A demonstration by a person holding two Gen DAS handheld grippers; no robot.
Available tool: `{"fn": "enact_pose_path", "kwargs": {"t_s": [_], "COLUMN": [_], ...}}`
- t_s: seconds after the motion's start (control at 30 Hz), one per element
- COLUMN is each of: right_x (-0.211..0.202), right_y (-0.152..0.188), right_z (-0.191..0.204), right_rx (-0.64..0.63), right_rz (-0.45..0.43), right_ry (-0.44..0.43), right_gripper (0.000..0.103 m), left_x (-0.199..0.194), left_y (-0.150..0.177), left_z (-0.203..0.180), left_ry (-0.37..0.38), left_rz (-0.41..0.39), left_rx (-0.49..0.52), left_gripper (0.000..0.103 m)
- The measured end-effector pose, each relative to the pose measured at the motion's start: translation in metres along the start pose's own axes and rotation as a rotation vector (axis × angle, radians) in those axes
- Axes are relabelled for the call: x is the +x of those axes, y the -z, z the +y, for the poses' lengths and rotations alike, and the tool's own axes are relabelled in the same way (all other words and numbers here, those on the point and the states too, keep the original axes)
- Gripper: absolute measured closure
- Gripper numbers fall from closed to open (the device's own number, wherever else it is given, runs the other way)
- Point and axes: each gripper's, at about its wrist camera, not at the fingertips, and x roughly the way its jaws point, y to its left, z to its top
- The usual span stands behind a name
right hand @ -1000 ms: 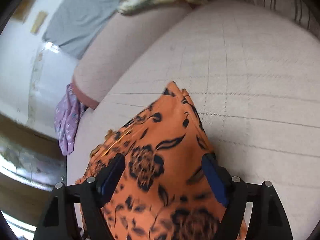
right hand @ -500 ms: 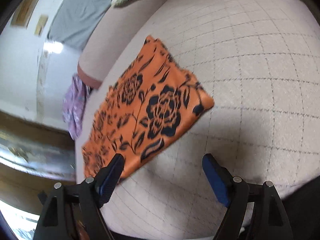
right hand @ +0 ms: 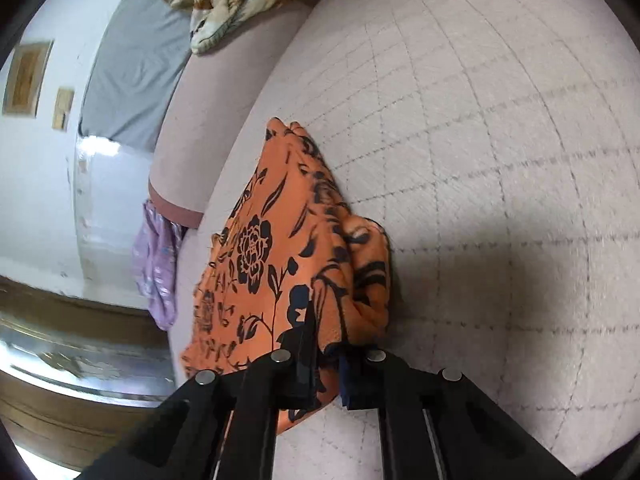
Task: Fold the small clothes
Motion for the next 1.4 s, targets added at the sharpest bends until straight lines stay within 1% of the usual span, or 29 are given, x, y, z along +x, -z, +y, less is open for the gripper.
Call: {"fn": "enact_pose_path", "kwargs": {"t_s": [0.07,0.13,0.2,0.23,0.27,0.3,0.33,0.37,0.4,0.43,0.5,0.57,0.63,0.73,0.8,0.83,0.87,0.9,0.97,1.0,1.03,1.07,1.1,1.13,1.17,1.23,1.27,1.33,1.4], "right_x": [-0.015,-0.019,0.0,0.011,0.003,-0.003,-0.011,-0.02,-0.029,-0.035,-0.04,-0.029,-0.004,0.049,0.086,0.104,0.113,0.119,0.113,0.112,0.117,0.117,0.117,0.11,0.107,0.086,0.071,0.046,0.028], "right_y": [0.007,0.013,0.014,0.013,0.01,0.006,0.003,0.0,-0.004,-0.008,-0.026,-0.053,-0.079,-0.115,-0.133,-0.14,-0.142,-0.142,-0.133,-0.13,-0.131,-0.134,-0.136,-0.135,-0.132,-0.123,-0.118,-0.102,-0.079], "right_z": [0.024,0.036,0.022,0.007,-0.005,-0.007,-0.006,-0.004,-0.001,0.002,0.007,0.013,0.026,0.05,0.055,0.052,0.051,0.052,0.077,0.078,0.071,0.061,0.058,0.06,0.065,0.08,0.087,0.101,0.11], "right_rx": [-0.13,-0.216,-0.227,-0.188,-0.126,-0.103,-0.11,-0.124,-0.142,-0.155,-0.183,-0.193,-0.229,-0.328,-0.343,-0.329,-0.311,-0.308,-0.43,-0.464,-0.462,-0.421,-0.39,-0.376,-0.386,-0.445,-0.459,-0.467,-0.471], "right_rz": [-0.065,-0.097,-0.03,0.034,0.013,0.013,-0.003,-0.033,-0.069,-0.094,-0.115,-0.096,-0.012,0.092,0.165,0.212,0.236,0.247,0.186,0.148,0.129,0.125,0.121,0.1,0.092,0.021,-0.029,-0.056,-0.033], "right_ry": [0.059,0.113,0.203,0.208,0.123,0.111,0.112,0.119,0.128,0.131,0.11,0.071,0.017,0.033,0.072,0.087,0.082,0.091,0.129,0.195,0.285,0.303,0.282,0.257,0.261,0.315,0.307,0.202,0.087], "right_gripper": [0.095,0.095,0.09,0.09,0.085,0.08,0.064,0.035,0.025,0.021,0.021,0.021,0.021,0.023,0.024,0.039,0.076,0.081,0.085,0.085,0.085,0.084,0.08,0.073,0.06,0.04,0.04,0.038,0.03], "left_x": [-0.004,-0.003,0.003,0.007,0.01,0.013,0.016,0.021,0.027,0.033,0.044,0.05,0.052,0.053,0.053,0.053,0.054,0.054,0.055,0.057,0.058,0.057,0.056,0.054,0.053,0.052,0.051,0.047,0.043], "left_y": [-0.003,-0.009,-0.016,-0.02,-0.023,-0.025,-0.027,-0.03,-0.032,-0.034,-0.035,-0.034,-0.034,-0.034,-0.033,-0.034,-0.033,-0.033,-0.031,-0.031,-0.031,-0.031,-0.032,-0.031,-0.031,-0.031,-0.031,-0.029,-0.027], "left_z": [-0.001,-0.003,-0.008,-0.011,-0.015,-0.019,-0.021,-0.025,-0.028,-0.031,-0.035,-0.036,-0.034,-0.031,-0.031,-0.031,-0.031,-0.03,-0.027,-0.026,-0.027,-0.027,-0.027,-0.027,-0.027,-0.025,-0.024,-0.024,-0.025], "left_ry": [-0.007,-0.009,-0.001,-0.002,-0.009,-0.013,-0.015,-0.015,-0.012,-0.008,-0.005,-0.011,-0.015,-0.001,-0.002,-0.002,-0.001,0.003,0.006,0.0,-0.001,-0.003,-0.002,0.0,0.002,0.005,0.005,0.002,-0.002], "left_rz": [-0.035,-0.054,-0.055,-0.047,-0.047,-0.054,-0.058,-0.055,-0.047,-0.038,-0.017,-0.016,-0.02,-0.017,-0.021,-0.023,-0.024,-0.027,-0.034,-0.034,-0.031,-0.029,-0.028,-0.025,-0.021,-0.017,-0.015,-0.011,-0.006], "left_rx": [-0.005,-0.012,-0.01,0.004,0.019,0.029,0.035,0.039,0.042,0.043,0.044,0.039,0.027,0.021,0.03,0.031,0.032,0.034,0.035,0.027,0.023,0.022,0.023,0.024,0.027,0.021,0.019,0.012,0.016], "left_gripper": [0.023,0.023,0.023,0.023,0.023,0.023,0.023,0.023,0.023,0.023,0.023,0.017,0.015,0.014,0.013,0.013,0.013,0.012,0.008,0.007,0.007,0.007,0.007,0.007,0.007,0.007,0.007,0.007,0.007]}}
